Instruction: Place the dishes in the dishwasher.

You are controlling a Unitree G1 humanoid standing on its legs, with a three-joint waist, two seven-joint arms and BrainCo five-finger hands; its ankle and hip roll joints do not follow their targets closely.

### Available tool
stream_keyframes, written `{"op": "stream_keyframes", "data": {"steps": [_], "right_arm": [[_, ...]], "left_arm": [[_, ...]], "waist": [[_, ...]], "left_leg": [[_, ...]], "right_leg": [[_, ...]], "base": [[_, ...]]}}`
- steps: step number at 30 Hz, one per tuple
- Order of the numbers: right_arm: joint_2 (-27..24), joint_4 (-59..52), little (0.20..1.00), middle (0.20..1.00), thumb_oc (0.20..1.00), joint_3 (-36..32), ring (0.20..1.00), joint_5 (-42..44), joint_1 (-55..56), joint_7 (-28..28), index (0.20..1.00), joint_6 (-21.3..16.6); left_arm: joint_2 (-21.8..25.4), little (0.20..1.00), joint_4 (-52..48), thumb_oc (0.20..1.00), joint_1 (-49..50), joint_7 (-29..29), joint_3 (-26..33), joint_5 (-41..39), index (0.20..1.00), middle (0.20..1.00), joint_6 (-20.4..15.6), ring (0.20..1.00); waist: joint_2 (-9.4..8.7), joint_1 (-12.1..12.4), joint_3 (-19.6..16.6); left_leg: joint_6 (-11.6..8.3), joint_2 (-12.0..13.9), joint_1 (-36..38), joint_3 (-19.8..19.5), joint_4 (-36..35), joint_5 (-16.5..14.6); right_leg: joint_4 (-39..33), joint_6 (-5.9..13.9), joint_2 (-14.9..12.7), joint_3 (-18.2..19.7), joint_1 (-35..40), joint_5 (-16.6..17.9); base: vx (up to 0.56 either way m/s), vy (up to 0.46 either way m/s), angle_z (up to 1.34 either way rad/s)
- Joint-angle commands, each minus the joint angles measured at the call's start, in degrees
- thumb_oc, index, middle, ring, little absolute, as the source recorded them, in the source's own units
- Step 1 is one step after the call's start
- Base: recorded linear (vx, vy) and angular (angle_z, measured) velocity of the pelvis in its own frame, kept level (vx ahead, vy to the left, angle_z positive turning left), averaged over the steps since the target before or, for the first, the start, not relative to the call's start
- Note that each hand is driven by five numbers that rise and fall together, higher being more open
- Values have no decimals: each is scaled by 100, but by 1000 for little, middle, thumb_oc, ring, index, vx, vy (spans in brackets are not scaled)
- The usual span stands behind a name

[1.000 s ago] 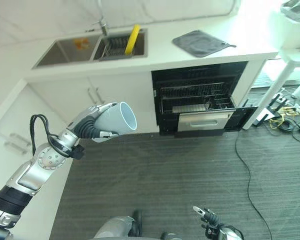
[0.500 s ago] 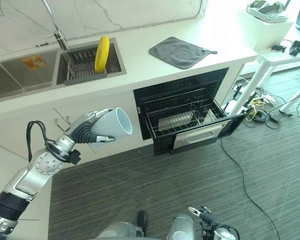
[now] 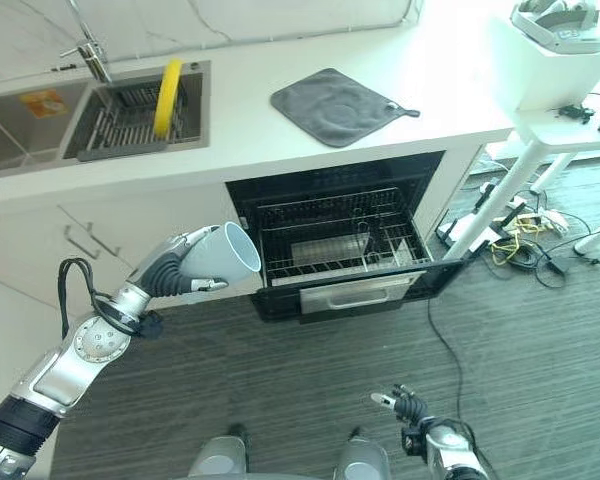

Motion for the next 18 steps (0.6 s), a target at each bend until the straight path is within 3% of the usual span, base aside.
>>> {"op": "stream_keyframes", "data": {"steps": [1,3,5,6,8,11,13,14,16,17,18], "right_arm": [[78,32,1000,1000,1000,32,1000,-32,-200,-47,1000,-106],[102,136,1000,1000,1000,51,1000,-78,-197,-15,1000,-64],[186,220,1000,1000,1000,122,1000,-87,-175,-49,1000,-87],[229,243,1000,1000,1000,170,1000,-108,-186,-64,1000,-88],[407,389,1000,1000,1000,418,1000,-158,-368,-119,1000,-66],[505,208,1000,1000,1000,499,1000,-283,-383,-93,1000,-51],[530,177,1000,1000,1000,480,1000,-110,-387,-104,1000,-12],[538,137,1000,1000,1000,444,1000,-67,-369,-74,1000,-38],[576,-37,1000,1000,1000,427,1000,-12,-320,0,1000,-89],[584,-74,1000,1000,1000,446,1000,13,-318,25,1000,-154],[595,-79,1000,1000,1000,433,1000,-19,-342,45,1000,-166]], "left_arm": [[242,200,-257,200,-684,282,279,17,200,200,-80,200],[244,200,-279,200,-809,159,210,-78,200,200,-21,200],[207,200,-360,200,-879,37,142,-135,200,200,32,200],[193,200,-428,200,-852,3,147,-131,200,200,63,200],[123,200,-693,200,-366,-90,386,73,200,200,94,200],[97,200,-658,200,-207,16,484,291,200,200,-16,200],[193,200,-602,200,-238,8,533,400,200,200,-213,200],[216,200,-615,200,-274,-90,541,450,200,200,-242,200],[207,200,-449,200,-440,-130,373,544,200,200,-199,200],[215,200,-336,200,-513,-98,324,486,200,200,-227,200],[240,200,-283,200,-544,-82,305,471,200,200,-238,200]], "waist": [[175,-80,-90],[172,-115,-131],[190,-81,-177],[205,-32,-184],[244,332,-289],[196,412,-383],[167,469,-358],[172,471,-341],[138,409,-213],[111,374,-167],[64,353,-157]], "left_leg": [[-448,429,98,605,482,-1011],[-438,132,134,768,619,-1269],[-324,-326,121,879,644,-1446],[-201,-554,87,866,556,-1388],[32,-1235,270,-192,-50,-1359],[195,-1314,336,-140,-214,-1371],[323,-1312,402,-32,-234,-1448],[397,-1284,428,67,-257,-1471],[584,-1278,532,162,-231,-1576],[561,-1266,613,135,-225,-1624],[499,-1260,688,87,-203,-1687]], "right_leg": [[-316,151,-173,12,193,-167],[-488,157,-115,-76,363,-210],[-719,147,-10,-162,482,-125],[-833,118,49,-202,473,20],[-1015,168,312,200,461,118],[-928,205,332,182,357,102],[-621,286,237,152,284,9],[-228,317,198,120,205,-31],[1081,419,-163,216,-250,223],[921,428,-300,276,-319,368],[299,483,-377,336,-249,531]], "base": [[39,-201,105],[63,-133,48],[5,-72,25],[48,18,22],[148,106,0],[52,189,-107],[15,234,19],[35,177,38],[65,47,20],[152,-206,8],[280,-456,19]]}}
